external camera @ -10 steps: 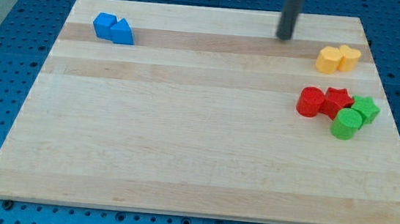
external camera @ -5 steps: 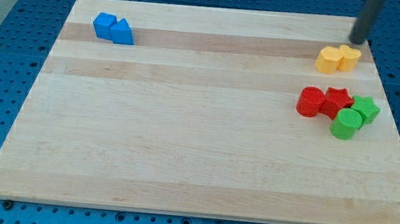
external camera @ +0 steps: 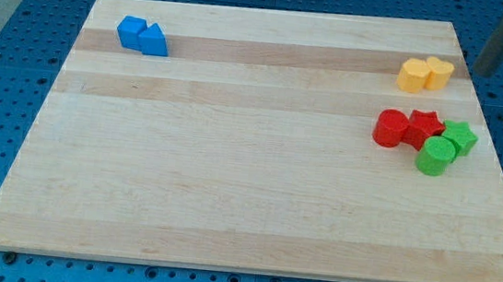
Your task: Push the yellow blocks slightly to left
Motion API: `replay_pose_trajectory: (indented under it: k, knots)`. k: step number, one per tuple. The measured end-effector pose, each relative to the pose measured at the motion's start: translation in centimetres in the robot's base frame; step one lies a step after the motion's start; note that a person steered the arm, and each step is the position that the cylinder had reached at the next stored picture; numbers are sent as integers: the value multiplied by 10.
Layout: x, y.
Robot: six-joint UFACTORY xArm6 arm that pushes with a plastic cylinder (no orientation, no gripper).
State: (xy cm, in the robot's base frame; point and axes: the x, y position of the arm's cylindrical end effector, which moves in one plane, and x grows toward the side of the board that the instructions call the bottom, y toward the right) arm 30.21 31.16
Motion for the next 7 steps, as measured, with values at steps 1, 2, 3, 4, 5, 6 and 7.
replay_pose_trajectory:
  k: [1,2,3,4,5,6,7]
  knots:
    - [9,-24]
    - [18,-48]
    - [28,-67]
    - [32,-88]
    - [38,-107]
    - [41,-123]
    - [43,-145]
